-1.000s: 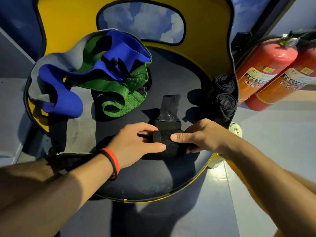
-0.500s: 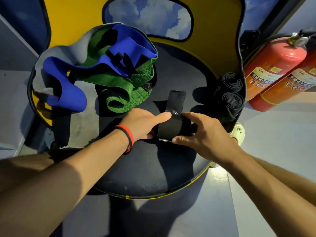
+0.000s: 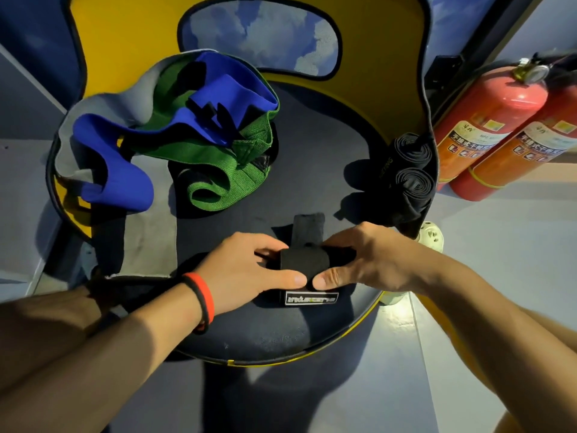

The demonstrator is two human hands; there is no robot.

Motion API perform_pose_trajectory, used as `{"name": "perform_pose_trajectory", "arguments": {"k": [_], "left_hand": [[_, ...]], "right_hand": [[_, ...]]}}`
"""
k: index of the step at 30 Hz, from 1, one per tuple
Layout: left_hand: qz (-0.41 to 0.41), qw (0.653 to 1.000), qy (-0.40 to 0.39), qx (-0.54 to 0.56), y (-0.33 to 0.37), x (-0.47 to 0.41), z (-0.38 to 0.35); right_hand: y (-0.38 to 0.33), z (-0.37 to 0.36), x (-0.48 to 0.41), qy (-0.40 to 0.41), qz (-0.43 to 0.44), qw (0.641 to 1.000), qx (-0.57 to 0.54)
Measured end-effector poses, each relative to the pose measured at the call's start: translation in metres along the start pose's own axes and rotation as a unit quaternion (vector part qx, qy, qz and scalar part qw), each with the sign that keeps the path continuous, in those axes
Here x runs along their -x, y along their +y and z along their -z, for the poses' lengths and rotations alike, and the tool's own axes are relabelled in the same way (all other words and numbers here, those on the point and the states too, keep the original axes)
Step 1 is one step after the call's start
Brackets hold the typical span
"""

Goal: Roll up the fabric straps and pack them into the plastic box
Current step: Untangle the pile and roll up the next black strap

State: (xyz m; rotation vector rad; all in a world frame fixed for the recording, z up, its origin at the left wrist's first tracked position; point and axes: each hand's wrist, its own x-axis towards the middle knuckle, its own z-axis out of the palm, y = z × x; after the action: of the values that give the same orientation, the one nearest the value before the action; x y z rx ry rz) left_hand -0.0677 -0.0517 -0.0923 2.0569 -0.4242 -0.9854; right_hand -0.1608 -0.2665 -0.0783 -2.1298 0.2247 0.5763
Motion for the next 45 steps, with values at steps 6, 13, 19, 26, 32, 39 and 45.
{"name": "perform_pose_trajectory", "arguments": {"k": [6, 13, 19, 26, 32, 39, 45], "left_hand": [[0.057, 0.992, -0.023, 0.11, 0.009, 0.001, -0.005], [0.091, 0.988, -0.022, 0.121, 0.014, -0.01, -0.005], [0.051, 0.995, 0.071, 0.042, 0.011, -0.027, -0.002], [-0.211, 0.947, 0.217, -0.109, 0.006, -0.035, -0.007], [-0.154, 0.975, 0.123, -0.106, -0.003, -0.036, -0.002], [-0.058, 0.987, 0.145, -0.036, 0.01, -0.058, -0.001], [-0.095, 0.977, 0.192, -0.018, 0.014, -0.072, -0.001]], "right_hand": [[-0.006, -0.004, 0.004, 0.064, 0.007, 0.994, 0.085], [-0.006, -0.018, 0.022, 0.173, 0.048, 0.962, 0.206], [-0.007, -0.02, 0.016, 0.147, 0.039, 0.953, 0.264], [-0.003, -0.005, 0.0, 0.147, 0.027, 0.982, 0.12], [0.01, -0.001, -0.009, 0.171, -0.013, 0.985, -0.015], [0.01, -0.017, -0.028, 0.292, 0.024, 0.954, 0.065], [0.002, -0.023, -0.018, 0.314, 0.113, 0.903, 0.272]]}}
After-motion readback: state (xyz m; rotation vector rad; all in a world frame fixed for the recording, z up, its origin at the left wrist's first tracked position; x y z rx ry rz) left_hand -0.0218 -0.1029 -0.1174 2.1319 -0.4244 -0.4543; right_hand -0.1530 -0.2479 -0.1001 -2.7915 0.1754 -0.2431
